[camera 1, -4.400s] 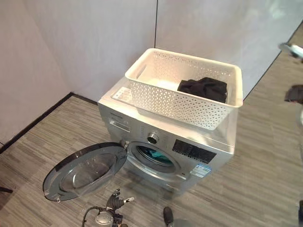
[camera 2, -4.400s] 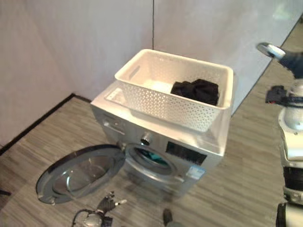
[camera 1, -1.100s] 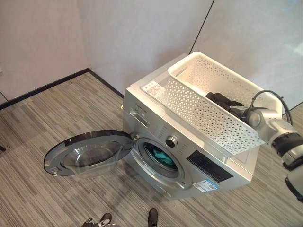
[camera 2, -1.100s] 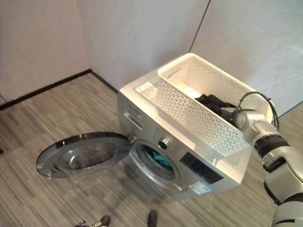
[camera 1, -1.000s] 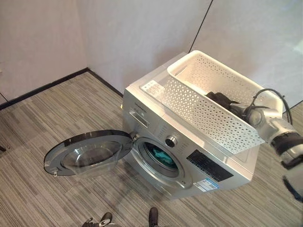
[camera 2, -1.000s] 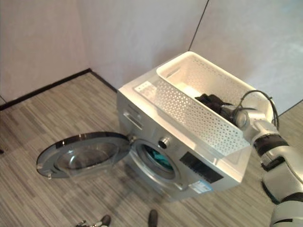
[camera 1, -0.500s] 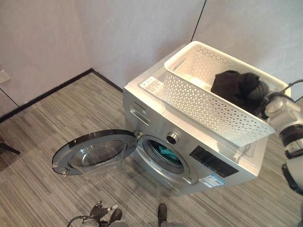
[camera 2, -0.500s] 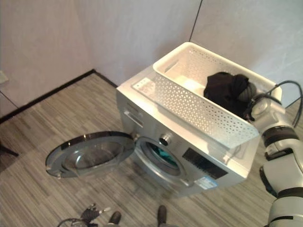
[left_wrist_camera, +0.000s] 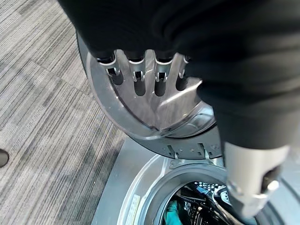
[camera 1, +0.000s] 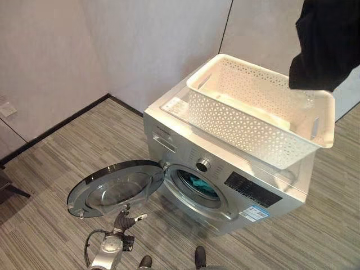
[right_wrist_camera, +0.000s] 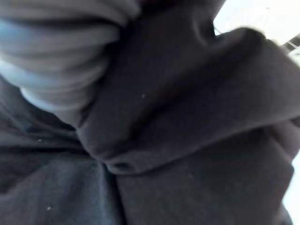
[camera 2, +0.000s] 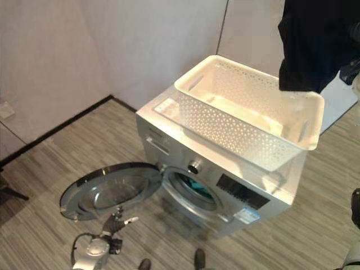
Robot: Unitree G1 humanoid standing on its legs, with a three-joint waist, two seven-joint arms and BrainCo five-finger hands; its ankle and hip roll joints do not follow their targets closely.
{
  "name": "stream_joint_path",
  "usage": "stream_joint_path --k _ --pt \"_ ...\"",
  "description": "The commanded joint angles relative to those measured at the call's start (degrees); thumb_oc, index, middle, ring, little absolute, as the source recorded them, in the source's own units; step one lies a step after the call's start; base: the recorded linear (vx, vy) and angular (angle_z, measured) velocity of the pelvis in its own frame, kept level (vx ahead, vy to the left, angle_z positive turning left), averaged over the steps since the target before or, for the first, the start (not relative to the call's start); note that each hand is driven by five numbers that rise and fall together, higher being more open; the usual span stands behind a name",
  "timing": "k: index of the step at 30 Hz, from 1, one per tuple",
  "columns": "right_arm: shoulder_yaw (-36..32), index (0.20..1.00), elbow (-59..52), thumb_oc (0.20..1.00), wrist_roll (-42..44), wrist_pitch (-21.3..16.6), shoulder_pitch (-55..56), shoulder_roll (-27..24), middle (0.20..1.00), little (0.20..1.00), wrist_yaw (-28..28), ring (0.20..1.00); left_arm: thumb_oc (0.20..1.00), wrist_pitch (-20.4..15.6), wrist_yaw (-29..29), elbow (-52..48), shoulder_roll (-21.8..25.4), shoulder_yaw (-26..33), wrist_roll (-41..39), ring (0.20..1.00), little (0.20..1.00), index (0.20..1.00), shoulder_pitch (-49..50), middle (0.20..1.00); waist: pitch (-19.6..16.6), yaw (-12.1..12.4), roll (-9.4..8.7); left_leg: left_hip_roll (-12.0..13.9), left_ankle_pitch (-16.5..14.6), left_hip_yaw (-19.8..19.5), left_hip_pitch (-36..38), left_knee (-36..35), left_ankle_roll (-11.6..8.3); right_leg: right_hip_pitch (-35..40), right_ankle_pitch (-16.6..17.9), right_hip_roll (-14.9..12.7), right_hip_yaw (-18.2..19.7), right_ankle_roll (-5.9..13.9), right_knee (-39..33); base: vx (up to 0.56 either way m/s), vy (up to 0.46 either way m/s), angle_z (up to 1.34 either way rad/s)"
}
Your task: Grab the laundry basket,head to the washer,open it,put in the laundry and shut it.
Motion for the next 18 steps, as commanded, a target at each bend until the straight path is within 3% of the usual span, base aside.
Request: stream_joint_path --k 1,3,7,11,14,15,18 --pt "-5.9 0.2 -3.0 0.2 0.6 -2.6 -0.5 -3.4 0.2 0.2 -4.3 0.2 1.0 -1.5 -0.2 0.2 3.4 -1.9 1.8 1.0 1.0 1.0 -2.1 1.0 -1.6 0.9 -5.27 -3.4 -8.0 2.5 2.0 5.2 5.8 -1.2 -3.6 -7.1 0.0 5.4 5.9 -0.04 0.114 -0.11" --pt "-11.3 0.2 -10.8 0.2 -0.2 -3.9 5.2 -3.8 0.2 0.2 -5.2 0.2 1.0 -1.0 -0.8 0.6 2.0 -1.3 3.3 1.0 1.0 1.0 -1.7 1.0 -1.7 -0.8 -4.63 -4.3 -8.5 3.1 2.4 5.5 6.58 -1.7 -2.9 -7.5 1.0 5.72 6.6 -0.04 0.146 -0.05" --pt "-20.3 0.2 -18.3 0.2 -1.7 -4.1 14.8 -2.4 0.2 0.2 -5.3 0.2 1.0 -0.8 -0.9 1.3 2.3 -1.5 4.5 1.0 1.0 1.0 -1.8 1.0 -1.8 -1.1 -5.3 -5.0 -8.9 3.6 2.6 5.8 7.21 -2.1 -2.3 -7.7 1.9 6.05 6.9 -0.02 0.087 -0.12" --pt "-30.0 0.2 -32.5 0.2 -3.6 -5.9 26.9 2.7 0.2 0.2 -3.9 0.2 1.0 -0.5 -0.8 1.9 1.8 -0.4 6.1 1.0 1.0 1.0 -1.6 1.0 -1.7 -2.7 -5.38 -6.7 -9.6 5.5 3.0 6.5 8.56 -3.2 -0.1 -8.0 4.6 6.62 7.3 -0.04 0.114 -0.33" --pt "-32.7 0.2 -38.5 0.2 -3.9 -7.0 31.3 5.9 0.2 0.2 -2.5 0.2 1.0 -0.7 -1.0 1.5 1.9 -0.1 6.3 1.0 1.0 1.0 -0.9 1.0 -1.7 -3.0 -5.38 -7.2 -9.7 6.4 3.4 6.5 9.08 -4.0 0.9 -7.9 5.8 6.8 7.4 -0.03 0.094 -0.34" --pt "-33.0 0.2 -44.6 0.2 -4.6 -8.8 33.9 10.4 0.2 0.2 -1.1 0.2 1.0 -0.8 -0.7 1.4 1.5 0.7 6.7 1.0 1.0 1.0 -0.5 1.0 -1.3 -3.9 -5.08 -7.9 -9.7 7.2 3.6 6.5 9.69 -4.8 2.4 -7.7 7.3 7.05 7.4 -0.04 0.074 -0.33" --pt "-33.3 0.2 -49.7 0.2 -5.4 -10.2 36.8 14.3 0.2 0.2 0.6 0.2 1.0 -1.0 -0.5 2.2 1.3 1.8 6.7 1.0 1.0 1.0 -0.1 1.0 -0.9 -4.5 -5.14 -8.4 -9.7 8.5 3.8 6.4 10.15 -5.7 4.2 -7.3 8.7 7.57 6.9 -0.06 0.072 -0.39"
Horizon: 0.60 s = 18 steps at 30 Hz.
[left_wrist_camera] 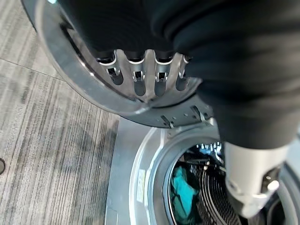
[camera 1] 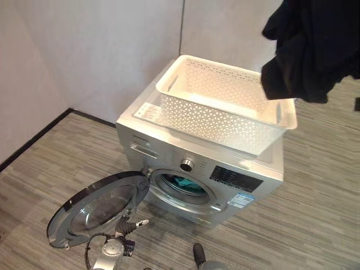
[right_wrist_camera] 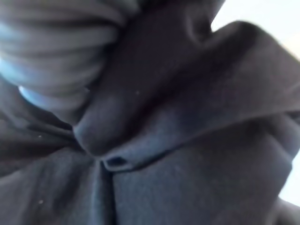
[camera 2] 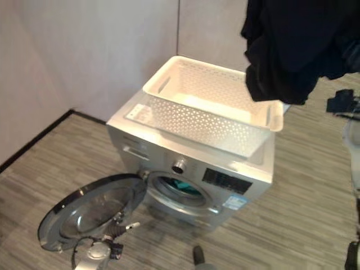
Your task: Grab the laundry basket,head to the washer,open it,put in the laundry and shut it.
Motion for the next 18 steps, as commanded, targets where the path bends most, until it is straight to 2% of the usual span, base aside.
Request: stream_joint_path --k 1,2,4,5,7,8,9,10,13,14,16,17,18 --pt "-3.6 0.2 -2.7 0.2 -2.0 -5.0 -0.4 2.0 0.2 0.2 2.2 0.2 1.0 -2.3 0.4 0.7 2.7 1.1 2.1 1.0 1.0 1.0 -0.4 1.0 -2.0 1.8 -2.09 -3.7 -7.6 0.7 -1.2 5.3 6.16 -6.8 4.1 -4.2 -0.3 4.82 6.3 -0.1 0.083 -0.52" --pt "-1.5 0.2 -5.3 0.2 -1.5 -6.3 0.8 5.7 0.2 0.2 3.5 0.2 1.0 -2.4 1.0 1.6 2.3 2.4 1.2 1.0 1.0 1.0 -0.5 1.0 -1.1 2.0 -1.87 -3.6 -7.8 2.6 -1.4 5.9 6.78 -8.0 5.6 -3.0 -1.2 4.93 6.4 -0.12 0.066 -0.57" --pt "0.7 0.2 -8.2 0.2 -0.5 -7.9 1.4 9.1 0.2 0.2 4.6 0.2 1.0 -2.4 1.5 3.0 2.4 3.6 0.6 1.0 1.0 1.0 -1.3 1.0 0.1 2.2 -1.12 -3.0 -7.2 5.1 -2.4 6.8 7.06 -8.2 1.4 -0.6 -5.8 3.07 9.3 -0.17 0.07 -0.72" --pt "0.7 0.2 -8.2 0.2 -0.5 -7.8 1.4 9.2 0.2 0.2 4.6 0.2 1.0 -2.4 1.5 3.0 2.4 3.6 0.6 1.0 1.0 1.0 -1.3 1.0 -0.1 2.2 -1.03 -2.9 -7.5 5.0 -2.3 6.7 7.13 -8.2 1.0 -0.5 -5.7 3.17 9.4 -0.12 0.051 -0.78" --pt "3.7 0.2 -9.5 0.2 -1.1 -8.9 -0.1 11.5 0.2 0.2 4.4 0.2 1.0 -2.4 2.2 4.2 2.7 4.5 0.1 1.0 1.0 1.0 -1.6 1.0 0.3 2.7 -0.31 -2.0 -7.4 6.8 -3.2 7.6 7.35 -7.5 -2.9 1.0 -9.2 2.12 12.6 -0.17 0.026 -0.82" --pt "10.1 0.2 -10.6 0.2 1.0 -9.9 -1.6 14.9 0.2 0.2 7.0 0.2 1.0 -2.3 2.9 4.9 3.5 5.1 0.2 1.0 1.0 1.0 -1.7 1.0 -0.1 3.6 -0.2 -0.9 -6.1 9.2 -4.7 7.8 7.61 -6.3 -6.9 1.8 -11.8 0.47 16.8 -0.22 0.003 -0.89" --pt "10.3 0.2 -10.6 0.2 1.1 -9.9 -1.7 15.0 0.2 0.2 7.1 0.2 1.0 -2.3 2.9 4.9 3.5 5.3 0.3 1.0 1.0 1.0 -1.6 1.0 -0.2 3.6 -0.28 -1.0 -6.2 9.3 -4.7 7.8 7.6 -6.5 -7.0 1.8 -11.7 0.45 17.0 -0.27 -0.021 -1.18" --pt "14.7 0.2 -10.2 0.2 3.8 -10.3 -1.7 16.9 0.2 0.2 9.4 0.2 1.0 -2.3 3.1 4.6 3.8 5.2 0.6 1.0 1.0 1.0 -1.6 1.0 -0.4 4.4 -0.06 -0.5 -5.9 10.6 -5.3 7.7 7.79 -5.1 -9.7 1.8 -12.2 -0.01 19.3 -0.11 -0.013 -0.86" --pt "18.7 0.2 -9.5 0.2 5.6 -9.8 -1.2 18.6 0.2 0.2 11.8 0.2 1.0 -2.5 3.5 3.7 3.9 5.2 1.1 1.0 1.0 1.0 -1.5 1.0 -1.0 5.2 -0.3 -0.6 -4.9 12.0 -6.2 7.4 7.82 -3.4 -10.4 1.2 -11.9 -0.44 19.5 -0.15 -0.026 -0.29" --pt "22.6 0.2 -8.8 0.2 7.4 -9.2 -0.6 19.6 0.2 0.2 14.1 0.2 1.0 -3.1 3.7 1.8 4.3 4.8 1.0 1.0 1.0 1.0 -1.7 1.0 -1.2 5.8 -0.15 -0.8 -4.3 12.6 -6.7 7.1 8.11 -2.5 -10.6 0.9 -11.1 -0.45 20.9 -0.08 -0.018 -0.41" --pt "22.6 0.2 -8.8 0.2 7.4 -9.2 -0.6 19.6 0.2 0.2 14.2 0.2 1.0 -3.0 3.7 1.7 4.3 4.9 1.0 1.0 1.0 1.0 -1.6 1.0 -1.3 5.9 -0.18 -0.9 -4.3 12.8 -6.7 7.1 8.13 -2.6 -10.7 0.9 -11.0 -0.43 21.1 -0.07 -0.02 -0.35" --pt "25.4 0.2 -8.2 0.2 8.5 -9.0 0.5 20.4 0.2 0.2 16.1 0.2 1.0 -3.8 3.6 -2.2 4.7 4.9 0.9 1.0 1.0 1.0 -1.0 1.0 -1.8 6.9 -0.49 -1.8 -3.7 13.3 -7.4 6.5 7.98 0.9 -11.5 0.1 -11.2 -0.04 18.3 -0.07 -0.043 -0.14" --pt "26.9 0.2 -7.8 0.2 8.9 -9.0 -0.1 20.4 0.2 0.2 16.7 0.2 1.0 -4.2 3.8 -4.8 4.9 4.8 1.0 1.0 1.0 1.0 -0.6 1.0 -1.8 7.4 -0.65 -2.2 -3.2 13.6 -7.5 5.8 7.85 0.7 -10.8 -0.2 -11.1 0.09 17.2 -0.1 -0.093 -0.04"
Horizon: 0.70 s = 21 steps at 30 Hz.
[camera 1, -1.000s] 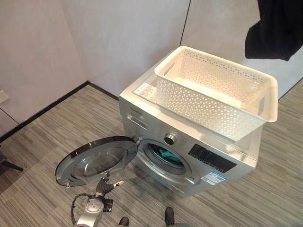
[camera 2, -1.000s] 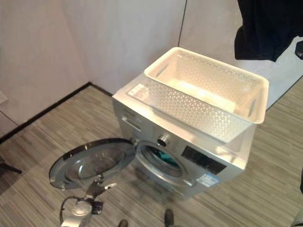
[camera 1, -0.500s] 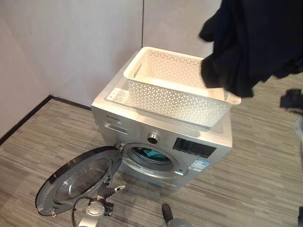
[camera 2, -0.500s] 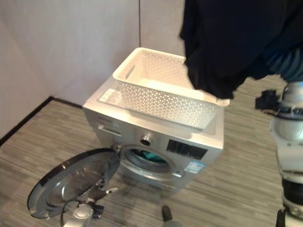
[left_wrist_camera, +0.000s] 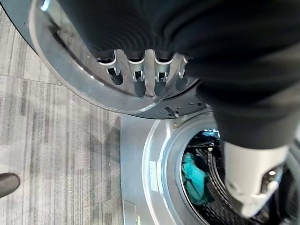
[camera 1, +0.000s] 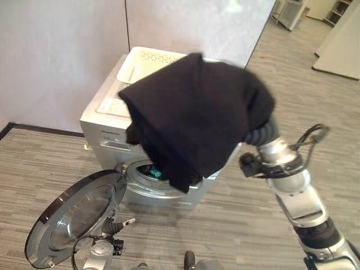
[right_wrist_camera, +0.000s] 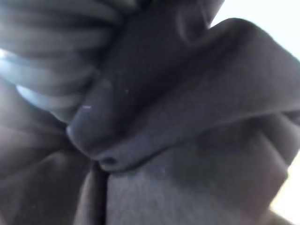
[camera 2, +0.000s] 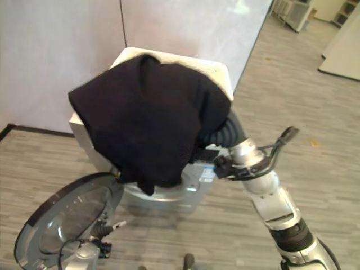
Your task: Grab the laundry basket,head to the washer,open it,put in the laundry and shut it.
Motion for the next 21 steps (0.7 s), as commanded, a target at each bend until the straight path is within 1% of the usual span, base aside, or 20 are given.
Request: stream_joint_path --k 1,2,3,5,6,7,9,11,12,13,14,15,17,18,19,21 --pt "-0.3 0.2 -1.3 0.2 5.9 -0.7 -1.8 0.0 0.2 0.2 2.5 0.2 1.0 -4.7 0.5 -10.1 3.5 -0.7 1.3 1.0 1.0 1.0 0.1 1.0 -3.1 3.3 -0.51 -4.8 -2.0 -4.6 0.2 -4.1 2.6 4.5 -2.8 -2.5 0.9 2.88 1.7 -0.05 -0.07 -0.04" --pt "-0.3 0.2 -1.3 0.2 5.9 -0.7 -1.8 0.0 0.2 0.2 2.5 0.2 1.0 -4.7 0.5 -10.2 3.5 -0.6 1.3 1.0 1.0 1.0 0.2 1.0 -3.2 3.3 -0.49 -4.8 -2.0 -4.6 0.2 -4.3 2.58 4.7 -2.7 -2.5 0.9 2.87 1.4 -0.02 -0.119 -0.16" --pt "1.5 0.2 -0.3 0.2 7.4 0.3 -1.0 -2.0 0.2 0.2 4.4 0.2 1.0 -5.6 -0.8 -17.7 5.7 -1.4 1.7 1.0 1.0 1.0 1.5 1.0 -3.0 3.6 0.34 -4.6 -0.9 -5.5 0.0 -5.7 1.76 5.1 -3.2 -1.9 0.4 2.72 -1.2 0.0 -0.071 -0.13" --pt "1.5 0.2 -0.3 0.2 7.4 0.3 -0.9 -2.0 0.2 0.2 4.4 0.2 1.0 -5.5 -0.8 -17.9 5.7 -1.4 1.7 1.0 1.0 1.0 1.7 1.0 -3.0 3.5 0.38 -4.6 -0.9 -5.6 0.0 -5.8 1.74 5.2 -3.1 -1.9 0.2 2.7 -1.3 0.0 -0.046 0.17" --pt "1.2 0.2 0.0 0.2 7.7 0.6 -0.1 -2.6 0.2 0.2 4.8 0.2 1.0 -5.6 -1.5 -20.2 6.9 -2.1 2.9 1.0 1.0 1.0 2.0 1.0 -2.7 3.4 0.66 -4.5 -0.5 -6.0 0.0 -6.1 1.45 5.3 -3.2 -1.6 0.1 2.59 -1.7 -0.01 -0.021 0.31" --pt "1.2 0.2 0.0 0.2 7.7 0.6 -0.1 -2.6 0.2 0.2 4.8 0.2 1.0 -5.6 -1.5 -20.2 6.9 -2.1 2.9 1.0 1.0 1.0 2.0 1.0 -2.7 3.4 0.66 -4.5 -0.5 -6.0 0.0 -6.1 1.45 5.3 -3.2 -1.6 0.1 2.59 -1.7 -0.01 -0.055 0.19" --pt "0.2 0.2 0.9 0.2 7.0 1.8 3.9 -4.8 0.2 0.2 6.9 0.2 1.0 -6.3 -5.7 -29.4 11.6 -4.3 7.5 1.0 1.0 1.0 4.7 1.0 -1.6 3.4 1.49 -4.4 0.1 -7.0 -0.1 -6.7 0.79 6.1 -3.3 -1.5 -1.5 2.35 -2.9 0.01 -0.066 0.13" --pt "-0.6 0.2 1.2 0.2 7.4 2.2 7.2 -5.6 0.2 0.2 8.1 0.2 1.0 -6.8 -8.3 -33.6 13.6 -4.8 7.5 1.0 1.0 1.0 6.5 1.0 -1.4 3.5 1.68 -4.4 0.3 -7.8 0.0 -7.1 0.51 6.7 -3.4 -1.5 -2.6 2.3 -3.6 0.03 -0.042 0.33" --pt "-0.7 0.2 1.2 0.2 7.4 2.2 7.2 -5.6 0.2 0.2 8.1 0.2 1.0 -6.8 -8.3 -33.6 13.6 -4.8 7.5 1.0 1.0 1.0 6.6 1.0 -1.4 3.5 1.67 -4.4 0.4 -7.8 0.0 -7.1 0.51 6.7 -3.4 -1.5 -2.6 2.3 -3.7 0.03 -0.046 0.32" --pt "-0.7 0.2 1.5 0.2 8.1 2.8 9.7 -6.1 0.2 0.2 9.4 0.2 1.0 -7.0 -10.5 -35.6 14.7 -6.1 7.5 1.0 1.0 1.0 7.0 1.0 -1.1 3.6 1.73 -4.4 0.6 -8.2 0.0 -7.4 0.23 7.0 -3.5 -1.5 -3.3 2.24 -4.0 0.03 -0.047 0.32" --pt "-0.9 0.2 1.7 0.2 8.1 3.0 10.8 -6.4 0.2 0.2 9.7 0.2 1.0 -7.1 -11.3 -36.6 15.4 -7.0 7.7 1.0 1.0 1.0 7.1 1.0 -1.0 3.5 1.76 -4.5 0.8 -8.6 0.1 -7.6 0.09 7.3 -3.5 -1.4 -3.7 2.21 -4.2 0.03 -0.047 0.38" --pt "-1.0 0.2 1.7 0.2 8.1 3.0 10.8 -6.4 0.2 0.2 9.7 0.2 1.0 -7.0 -11.3 -36.6 15.5 -7.0 7.7 1.0 1.0 1.0 7.1 1.0 -1.0 3.4 1.76 -4.5 0.8 -8.6 0.1 -7.7 0.09 7.3 -3.5 -1.4 -3.8 2.22 -4.2 0.01 -0.029 0.29" --pt "-1.1 0.2 2.3 0.2 8.4 3.5 12.4 -6.6 0.2 0.2 10.2 0.2 1.0 -7.2 -12.6 -37.3 16.4 -9.7 9.7 1.0 1.0 1.0 6.2 1.0 -0.9 3.2 1.85 -4.5 0.9 -8.9 0.1 -8.1 -0.13 7.7 -3.7 -1.4 -4.2 2.12 -4.8 0.02 -0.023 0.1" --pt "-1.3 0.2 2.2 0.2 8.4 3.5 12.6 -6.7 0.2 0.2 10.2 0.2 1.0 -7.2 -12.5 -37.2 16.4 -9.9 9.7 1.0 1.0 1.0 6.1 1.0 -0.8 3.2 1.87 -4.5 0.9 -9.0 0.2 -8.1 -0.14 7.8 -3.6 -1.4 -4.3 2.11 -4.9 0.03 -0.028 0.04" --pt "-1.1 0.2 2.6 0.2 8.2 3.5 13.1 -6.7 0.2 0.2 10.2 0.2 1.0 -7.7 -13.3 -37.6 16.9 -12.1 11.1 1.0 1.0 1.0 5.1 1.0 -0.8 2.9 1.86 -4.4 0.9 -9.0 0.3 -8.2 -0.3 8.0 -3.7 -1.4 -4.4 2.08 -5.2 0.03 -0.025 0.08" --pt "-1.4 0.2 2.7 0.2 8.3 3.5 13.4 -6.7 0.2 0.2 10.0 0.2 1.0 -7.8 -13.6 -37.9 17.1 -12.9 11.3 1.0 1.0 1.0 4.6 1.0 -0.8 2.9 1.87 -4.4 0.9 -9.1 0.3 -8.2 -0.32 8.1 -3.7 -1.3 -4.5 2.05 -5.3 0.02 -0.019 0.09"
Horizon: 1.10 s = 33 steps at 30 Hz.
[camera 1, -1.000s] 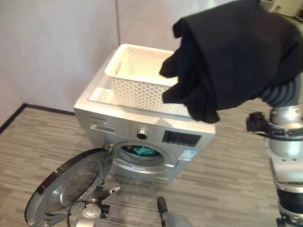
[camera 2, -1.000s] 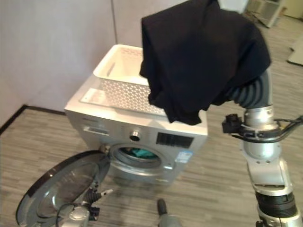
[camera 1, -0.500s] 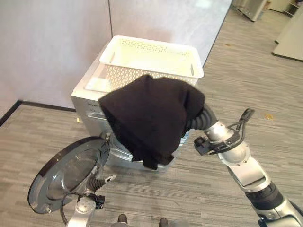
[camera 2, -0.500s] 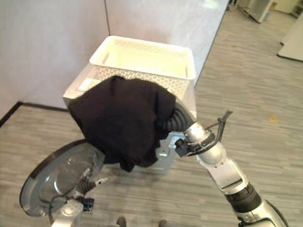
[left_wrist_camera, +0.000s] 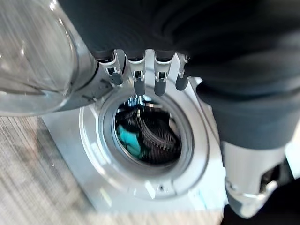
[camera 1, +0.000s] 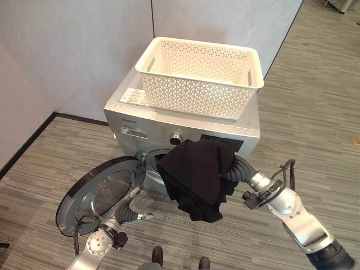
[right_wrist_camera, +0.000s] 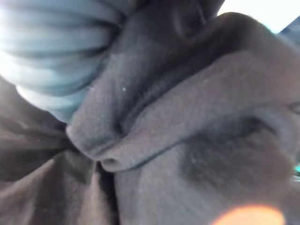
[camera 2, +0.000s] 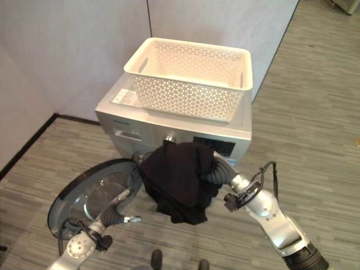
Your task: Grab the laundry basket,head to the washer,open it,put in the laundry and shut it.
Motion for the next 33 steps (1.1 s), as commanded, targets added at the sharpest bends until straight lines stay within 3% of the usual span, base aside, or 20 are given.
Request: stream_joint_path --k 1,4,6,11,17,24,28,33 --pt "-3.1 0.2 -3.2 0.2 3.7 -2.9 -2.9 0.4 0.2 0.2 -0.9 0.2 1.0 -4.1 -1.5 -1.8 3.8 -2.3 1.9 1.0 1.0 1.0 -5.4 1.0 0.3 0.3 -2.43 -3.5 -7.4 -0.2 1.9 0.9 3.24 -0.6 -4.4 -2.1 1.7 4.09 6.3 0.03 -0.02 0.11" --pt "-2.8 0.2 -2.6 0.2 3.8 -2.9 -2.4 0.1 0.2 0.2 -1.1 0.2 1.0 -4.3 -3.1 -4.2 5.0 -4.7 -0.2 1.0 1.0 1.0 -6.4 1.0 0.5 0.1 -2.41 -3.4 -7.4 -0.3 2.1 0.9 3.18 -0.6 -4.4 -2.0 1.7 4.02 6.1 0.02 -0.015 0.04" --pt "-2.5 0.2 -2.0 0.2 3.6 -2.4 -1.9 0.3 0.2 0.2 -1.3 0.2 1.0 -3.1 -4.6 -6.0 4.2 -5.5 -6.4 1.0 1.0 1.0 -6.4 1.0 0.5 -0.1 -2.52 -3.2 -7.4 -0.2 2.1 0.8 3.15 -0.4 -4.4 -1.9 1.5 3.91 5.6 0.0 0.0 0.0" --pt "-1.9 0.2 -0.4 0.2 1.8 -1.3 -2.0 1.6 0.2 0.2 -2.6 0.2 1.0 -1.8 -4.5 -7.0 1.4 -9.5 -7.7 1.0 1.0 1.0 -11.6 1.0 0.8 -0.7 -2.59 -3.3 -7.2 -0.4 1.7 0.6 2.98 -0.3 -4.6 -1.7 1.0 3.65 5.2 0.0 -0.016 0.04" --pt "-2.7 0.2 2.0 0.2 -2.6 1.0 -0.4 2.8 0.2 0.2 -3.6 0.2 1.0 1.2 -4.5 -8.5 -1.2 -9.6 -10.3 1.0 1.0 1.0 -13.3 1.0 1.1 -0.9 -2.36 -3.5 -7.0 -1.1 1.6 0.5 2.93 0.2 -4.8 -1.6 -0.2 3.42 5.1 0.01 -0.013 0.07" --pt "-2.0 0.2 5.8 0.2 -3.5 3.0 -0.5 6.6 0.2 0.2 -5.2 0.2 1.0 2.3 -3.2 -5.9 -4.4 -11.0 -7.3 1.0 1.0 1.0 -14.8 1.0 1.2 -0.9 -2.11 -3.6 -6.8 -1.6 1.4 0.3 2.91 0.3 -5.0 -1.5 -1.0 3.16 4.8 0.0 -0.003 0.04" --pt "0.6 0.2 10.3 0.2 -1.3 3.9 -2.2 10.4 0.2 0.2 -7.4 0.2 1.0 1.8 -2.1 -3.0 -6.4 -15.5 -2.1 1.0 1.0 1.0 -19.7 1.0 1.5 -0.8 -2.01 -3.7 -6.7 -1.8 1.0 0.3 2.84 0.3 -5.0 -1.4 -1.3 3.01 4.2 -0.01 -0.004 0.06" --pt "3.7 0.2 14.3 0.2 2.7 4.5 -5.5 14.2 0.2 0.2 -10.2 0.2 1.0 2.6 -1.3 -0.2 -8.7 -19.1 -2.0 1.0 1.0 1.0 -23.1 1.0 2.2 -0.6 -1.74 -3.8 -6.4 -1.7 0.5 0.3 2.73 -0.2 -4.7 -1.3 -1.5 2.97 4.0 -0.03 0.001 0.06"
